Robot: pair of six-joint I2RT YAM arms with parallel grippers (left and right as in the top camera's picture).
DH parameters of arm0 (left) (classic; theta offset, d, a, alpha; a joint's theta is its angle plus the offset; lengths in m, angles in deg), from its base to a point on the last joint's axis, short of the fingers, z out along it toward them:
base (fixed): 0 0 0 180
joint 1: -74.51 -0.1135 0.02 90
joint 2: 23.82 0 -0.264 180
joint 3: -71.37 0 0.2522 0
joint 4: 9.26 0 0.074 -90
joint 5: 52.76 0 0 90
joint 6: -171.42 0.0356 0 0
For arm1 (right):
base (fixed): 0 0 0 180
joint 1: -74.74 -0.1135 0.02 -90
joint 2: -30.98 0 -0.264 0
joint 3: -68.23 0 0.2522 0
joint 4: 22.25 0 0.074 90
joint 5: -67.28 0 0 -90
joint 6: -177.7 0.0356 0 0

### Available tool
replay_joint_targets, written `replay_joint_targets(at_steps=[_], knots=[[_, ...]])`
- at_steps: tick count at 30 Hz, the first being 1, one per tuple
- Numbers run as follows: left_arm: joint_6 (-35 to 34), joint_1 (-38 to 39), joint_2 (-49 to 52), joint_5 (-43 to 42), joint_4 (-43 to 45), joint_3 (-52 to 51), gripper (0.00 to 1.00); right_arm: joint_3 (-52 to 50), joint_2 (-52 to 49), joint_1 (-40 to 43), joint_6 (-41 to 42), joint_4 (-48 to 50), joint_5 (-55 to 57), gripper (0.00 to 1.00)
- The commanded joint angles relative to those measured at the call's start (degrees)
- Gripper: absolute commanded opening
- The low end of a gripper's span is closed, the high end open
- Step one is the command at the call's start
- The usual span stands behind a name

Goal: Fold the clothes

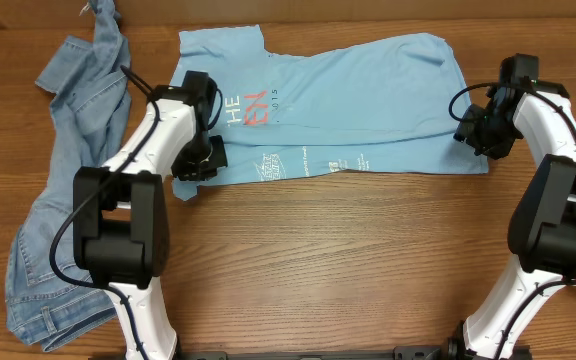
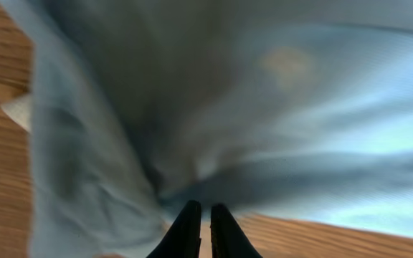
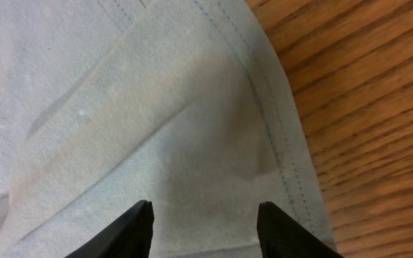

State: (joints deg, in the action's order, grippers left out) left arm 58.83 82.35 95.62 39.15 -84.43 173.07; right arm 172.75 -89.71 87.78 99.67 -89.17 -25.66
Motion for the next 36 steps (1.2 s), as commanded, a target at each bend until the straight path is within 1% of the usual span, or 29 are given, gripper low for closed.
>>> replay_joint_targets(at_steps=[1, 5, 8, 11, 16, 21, 24, 26, 27, 28, 31, 34, 36], knots=[[2.9, -3.6, 2.6, 2.6, 0.4, -0.9, 0.10, 0.7, -0.3, -0.1, 0.0, 0.1, 0.3, 0.51], [2.9, -10.1, 2.7, 4.6, -1.0, -0.8, 0.06, 0.7, -0.3, -0.1, -0.1, 0.1, 0.3, 0.51], [2.9, -14.6, 2.7, 4.6, -2.9, -0.8, 0.06, 0.7, -0.3, -0.1, -0.1, 0.3, 0.3, 0.51], [3.2, -16.4, 2.7, 3.3, -3.3, -0.8, 0.07, 0.7, -0.3, -0.1, -0.3, 0.3, 0.3, 0.51], [5.3, -15.6, 2.6, -0.2, -3.4, -0.5, 0.06, 0.7, -0.3, -0.1, -0.3, 0.0, 0.3, 0.51], [5.3, -15.5, 0.8, -0.7, -4.8, 4.7, 0.07, 0.7, -0.8, -0.3, -2.0, -0.1, -0.4, 0.51], [5.3, -15.3, 0.8, -7.1, -3.0, 5.1, 0.10, 0.6, -3.5, -0.3, -2.2, 1.0, -0.6, 0.51], [5.3, -14.1, 0.8, -8.0, -0.3, 5.1, 0.11, 0.5, -5.4, -0.3, -3.3, 1.0, -1.2, 0.51], [5.3, -13.0, 0.9, -7.9, 1.1, 5.0, 0.16, 0.4, -6.2, -0.3, -3.5, 0.9, -1.2, 0.51], [5.8, -12.3, 1.2, -7.7, 1.9, 5.0, 0.17, 0.3, -7.0, -0.3, -3.5, 0.4, -1.2, 0.51], [5.7, -10.7, 1.6, -7.7, 3.9, 3.4, 0.17, 0.3, -8.4, -0.2, -3.5, -2.1, -1.2, 0.51], [5.7, -9.7, 2.1, -7.3, 6.4, -1.8, 0.17, 0.3, -8.4, -0.1, -3.5, -6.0, -0.9, 0.52], [5.7, -9.7, 2.1, -7.3, 9.4, -5.7, 0.17, 0.3, -8.4, -0.1, -3.4, -9.4, -0.1, 0.54]])
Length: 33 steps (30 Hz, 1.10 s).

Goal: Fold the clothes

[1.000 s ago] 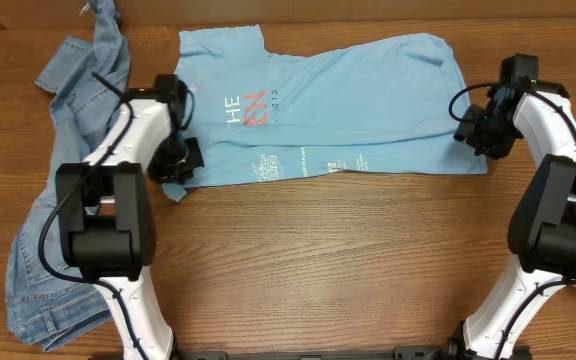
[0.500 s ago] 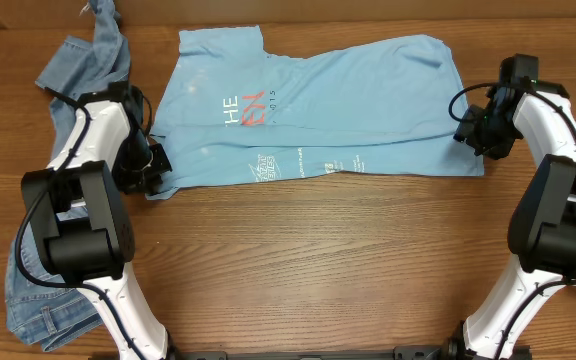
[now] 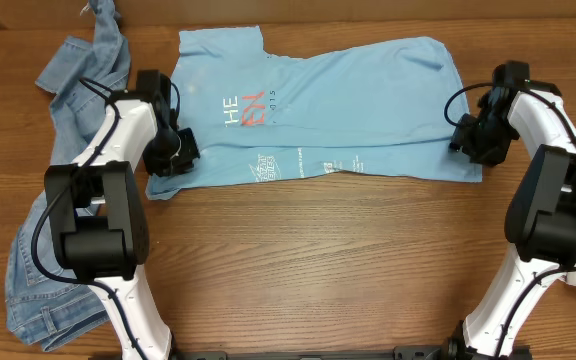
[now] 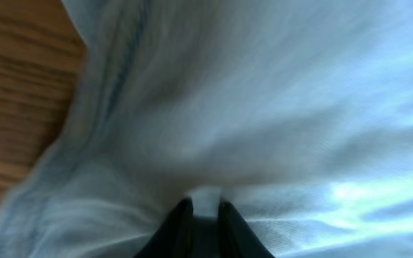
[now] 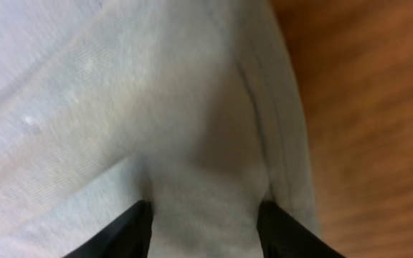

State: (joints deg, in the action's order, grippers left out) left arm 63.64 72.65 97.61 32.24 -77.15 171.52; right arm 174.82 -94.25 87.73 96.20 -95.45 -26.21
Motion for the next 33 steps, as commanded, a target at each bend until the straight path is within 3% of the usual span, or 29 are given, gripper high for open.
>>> replay_joint_targets(at_steps=[1, 4, 11, 20, 27, 33], knots=[[0.9, 0.0, 0.1, -0.4, 3.3, -5.5, 0.17, -1.8, -3.8, 0.0, 0.1, -4.8, 1.0, 0.54], [0.8, 0.0, 0.1, -0.7, 2.7, -7.1, 0.17, -2.1, -3.8, 0.0, 0.1, -10.0, 1.6, 0.56], [0.3, -0.1, 0.1, 6.5, -11.9, -13.0, 0.14, -3.7, -3.8, 2.6, 5.3, -18.3, 11.6, 0.62], [0.2, -0.2, 0.1, 6.9, -12.1, -21.6, 0.09, -11.5, -3.8, 8.0, 9.4, -18.3, 12.0, 0.62], [0.0, -0.2, -3.0, 7.1, -11.9, -17.8, 0.08, -8.7, -1.3, 8.0, 9.6, -19.0, 10.7, 0.62], [0.0, -0.2, -15.3, 7.0, -13.9, -9.0, 0.09, -5.1, 8.8, 8.0, 9.1, -18.2, 7.9, 0.62]])
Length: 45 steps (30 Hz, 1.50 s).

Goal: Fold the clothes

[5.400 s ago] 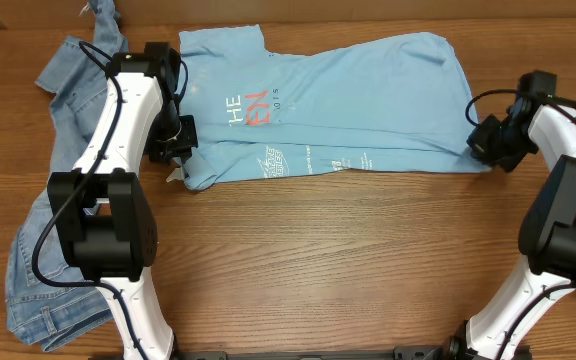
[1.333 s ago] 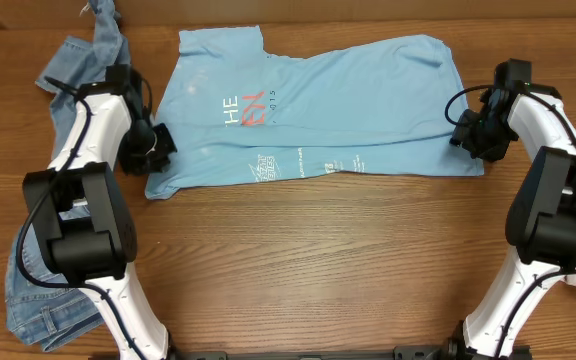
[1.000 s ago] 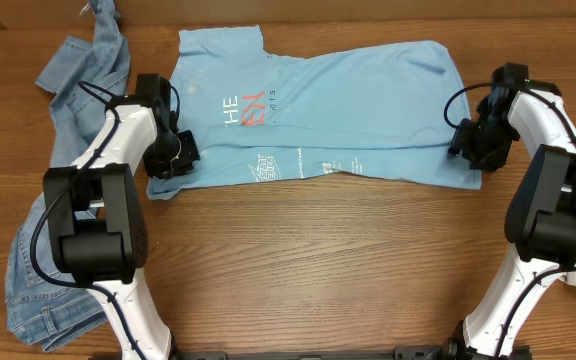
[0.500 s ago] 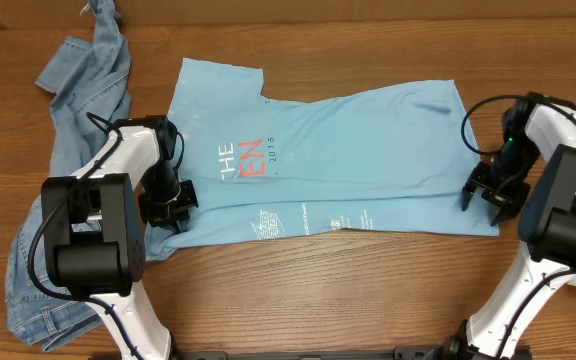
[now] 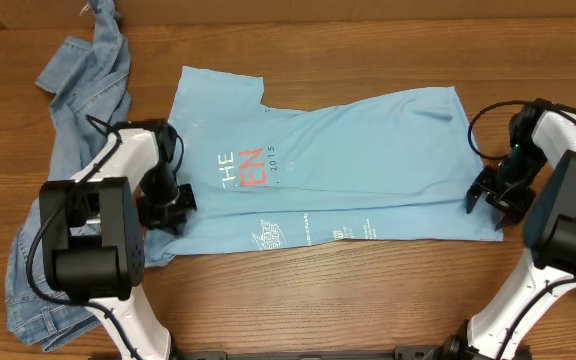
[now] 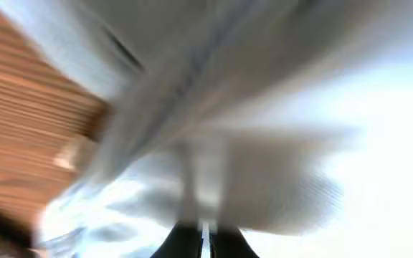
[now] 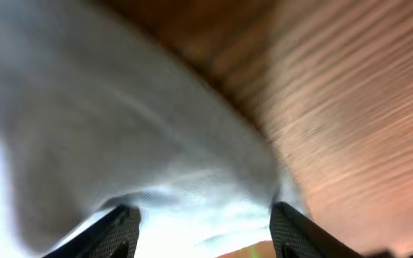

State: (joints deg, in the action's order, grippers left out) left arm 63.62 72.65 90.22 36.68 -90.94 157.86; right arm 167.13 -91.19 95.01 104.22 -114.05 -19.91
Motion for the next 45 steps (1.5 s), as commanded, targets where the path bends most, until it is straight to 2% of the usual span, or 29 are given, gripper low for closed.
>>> replay_joint_targets(at_steps=[1, 4, 5, 7, 9, 11, 12, 14, 17, 21, 24, 28, 33, 36, 37, 38, 39, 44, 45], knots=[[0.0, -0.2, -11.2, 2.4, 0.0, 5.7, 0.11, 4.2, 8.4, 0.6, 1.0, 0.4, 1.3, 0.63], [0.0, -0.2, -17.8, 2.5, 0.6, 7.2, 0.16, 7.8, 13.9, 0.3, -2.4, 1.0, -2.2, 0.64], [0.0, -0.2, -21.4, 2.3, 1.9, 7.3, 0.36, 9.7, 16.4, -0.1, -5.2, 2.4, -6.6, 0.68], [0.1, -0.2, -23.6, 1.5, 3.1, 7.3, 0.50, 10.7, 17.5, -1.0, -10.4, 4.7, -13.0, 0.70], [0.9, -0.2, -24.3, -0.2, 5.2, 7.3, 0.53, 10.8, 17.6, -2.6, -13.9, 7.3, -16.5, 0.73], [5.7, -0.1, -23.9, -2.8, 11.3, 7.4, 0.56, 10.7, 17.5, -4.8, -17.4, 10.5, -19.7, 0.76], [7.5, 0.0, -23.6, -2.7, 13.6, 7.5, 0.63, 10.7, 17.5, -5.4, -17.7, 11.1, -19.9, 0.77], [11.7, 0.0, -21.3, -2.7, 18.5, 9.3, 0.69, 10.7, 17.5, -6.9, -17.9, 11.6, -19.8, 0.78], [13.9, -1.2, -11.8, -4.2, 19.7, 18.1, 0.73, 10.7, 17.5, -7.8, -17.9, 11.0, -19.8, 0.79], [16.6, -3.0, 3.9, -5.7, 19.8, 31.6, 0.73, 10.7, 17.5, -7.8, -17.9, 10.3, -19.8, 0.79], [16.6, -3.5, 10.3, -6.8, 20.5, 35.7, 0.73, 10.7, 17.5, -7.8, -17.9, 10.0, -19.3, 0.79], [17.1, -3.5, 17.0, -8.1, 24.3, 36.3, 0.73, 10.7, 17.5, -7.8, -17.9, 9.4, -19.2, 0.80], [17.6, -3.4, 22.3, -11.5, 26.9, 36.2, 0.71, 10.7, 17.5, -7.8, -17.9, 7.8, -18.9, 0.80], [17.6, -3.3, 24.1, -14.4, 26.5, 36.2, 0.66, 10.7, 17.5, -7.8, -17.8, 7.6, -18.9, 0.79], [17.6, -3.3, 24.5, -16.3, 25.9, 36.2, 0.54, 10.7, 17.5, -7.8, -17.8, 7.5, -18.9, 0.79], [17.6, -3.2, 24.7, -17.6, 25.4, 36.2, 0.34, 10.7, 17.5, -7.8, -17.8, 7.4, -18.9, 0.79], [17.6, -3.1, 24.7, -17.5, 24.7, 36.2, 0.24, 10.7, 17.5, -7.8, -17.8, 7.4, -18.9, 0.79], [17.2, -3.2, 24.6, -16.9, 19.2, 36.2, 0.04, 10.7, 17.5, -7.8, -17.9, 8.4, -18.7, 0.79], [16.3, -3.3, 24.5, -16.8, 17.4, 36.7, 0.04, 10.7, 17.5, -7.8, -17.9, 8.9, -18.8, 0.79]])
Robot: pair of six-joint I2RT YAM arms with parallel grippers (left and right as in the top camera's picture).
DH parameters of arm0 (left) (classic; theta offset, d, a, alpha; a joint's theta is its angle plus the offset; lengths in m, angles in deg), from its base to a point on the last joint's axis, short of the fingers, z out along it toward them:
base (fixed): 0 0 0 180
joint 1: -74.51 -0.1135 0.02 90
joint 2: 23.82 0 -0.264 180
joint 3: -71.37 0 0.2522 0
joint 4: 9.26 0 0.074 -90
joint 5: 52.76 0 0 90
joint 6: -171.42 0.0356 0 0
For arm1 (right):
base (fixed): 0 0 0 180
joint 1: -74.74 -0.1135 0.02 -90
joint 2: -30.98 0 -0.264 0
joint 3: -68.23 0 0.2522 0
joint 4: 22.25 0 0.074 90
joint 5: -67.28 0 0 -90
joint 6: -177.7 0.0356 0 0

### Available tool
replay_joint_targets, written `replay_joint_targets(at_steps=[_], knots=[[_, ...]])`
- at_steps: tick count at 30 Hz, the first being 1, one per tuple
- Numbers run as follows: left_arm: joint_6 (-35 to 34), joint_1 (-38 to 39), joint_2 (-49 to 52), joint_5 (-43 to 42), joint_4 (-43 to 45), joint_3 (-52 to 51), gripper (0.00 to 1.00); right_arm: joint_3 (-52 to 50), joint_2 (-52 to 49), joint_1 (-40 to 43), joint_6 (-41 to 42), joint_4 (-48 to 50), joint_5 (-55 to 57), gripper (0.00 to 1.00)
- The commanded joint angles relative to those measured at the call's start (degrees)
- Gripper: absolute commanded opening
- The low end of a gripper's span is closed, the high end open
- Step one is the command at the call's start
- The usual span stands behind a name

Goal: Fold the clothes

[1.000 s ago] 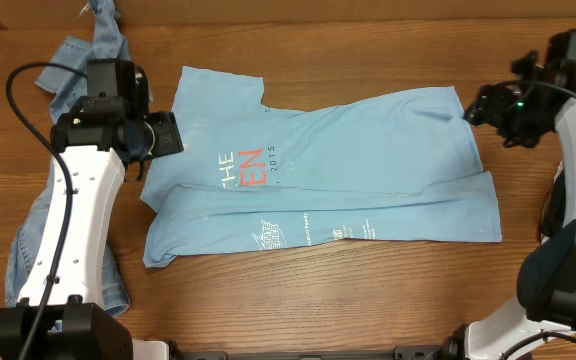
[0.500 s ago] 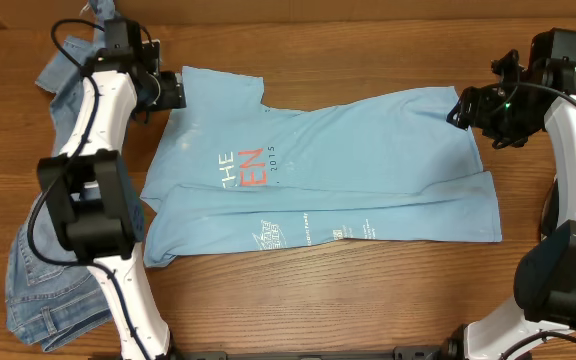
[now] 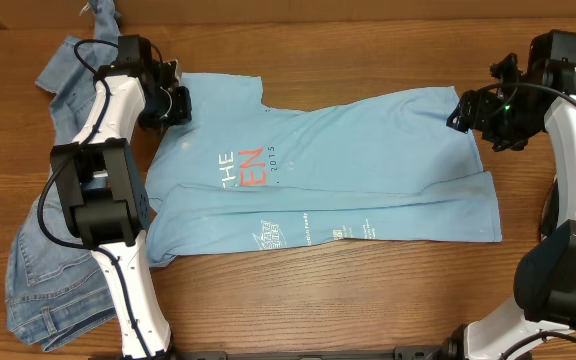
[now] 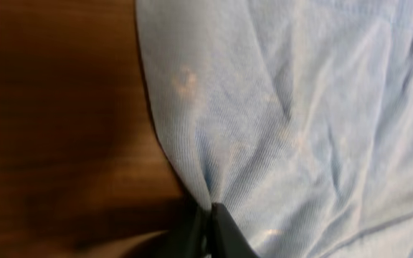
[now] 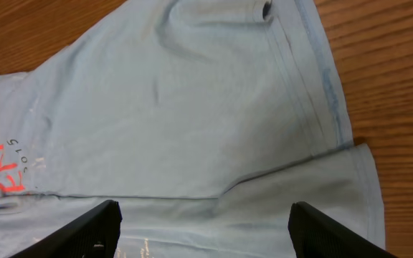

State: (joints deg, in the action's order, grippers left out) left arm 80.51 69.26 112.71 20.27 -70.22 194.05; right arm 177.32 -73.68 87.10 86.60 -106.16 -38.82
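A light blue T-shirt [image 3: 348, 170] with red lettering lies spread flat on the wooden table, its lower part folded up in a band. My left gripper [image 3: 171, 103] is at the shirt's upper left edge. In the left wrist view it [image 4: 211, 218] is shut, pinching the hem of the shirt [image 4: 278, 107]. At the upper right corner my right gripper [image 3: 465, 110] hovers above the cloth. The right wrist view shows it [image 5: 205, 233] wide open over the shirt [image 5: 192, 122], holding nothing.
A pair of blue jeans [image 3: 63, 180] lies crumpled along the table's left side, close to the left arm. Bare wood table [image 3: 368, 300] runs in front of the shirt. A wall edge runs along the back.
My left gripper has gone from the shirt's lower left to its upper left edge. My right gripper has gone from the lower right corner to the upper right and stands wider open. The shirt lies unmoved.
The shirt first lay farther back, left gripper shut at its lower left, right gripper at its right edge. Then both grippers were at its side edges. Later the shirt lay nearer and flatter, grippers at its lower corners. Now both are at the upper corners.
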Motion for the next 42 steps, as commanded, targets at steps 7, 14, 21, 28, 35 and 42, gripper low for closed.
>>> replay_joint_targets(at_steps=[7, 14, 21, 28, 35, 42], knots=[[-5.0, -0.1, -1.7, -0.4, -11.6, 6.2, 0.04, 0.5, -2.1, 0.0, -0.2, 12.3, 0.1, 0.85], [-10.1, 0.2, -5.0, -0.4, -13.7, 6.7, 0.04, 0.5, -15.1, -0.1, -0.2, 26.4, -1.2, 0.85], [-10.1, 1.5, -5.0, -0.4, -15.1, 6.7, 0.04, 0.5, -23.1, -0.2, 1.3, 36.1, -1.2, 0.75], [-10.1, 2.4, -4.9, 2.3, -15.4, 6.7, 0.04, 0.5, -24.4, -1.2, 1.3, 36.8, -2.0, 0.56], [-10.1, 2.3, -5.0, 2.6, -15.6, 6.7, 0.04, 0.4, -27.0, -1.2, 2.9, 37.1, -2.1, 0.44], [-10.1, 2.3, -4.9, 2.6, -16.2, 6.7, 0.04, 0.9, -26.8, -0.8, 7.8, 41.2, -2.0, 0.18]])
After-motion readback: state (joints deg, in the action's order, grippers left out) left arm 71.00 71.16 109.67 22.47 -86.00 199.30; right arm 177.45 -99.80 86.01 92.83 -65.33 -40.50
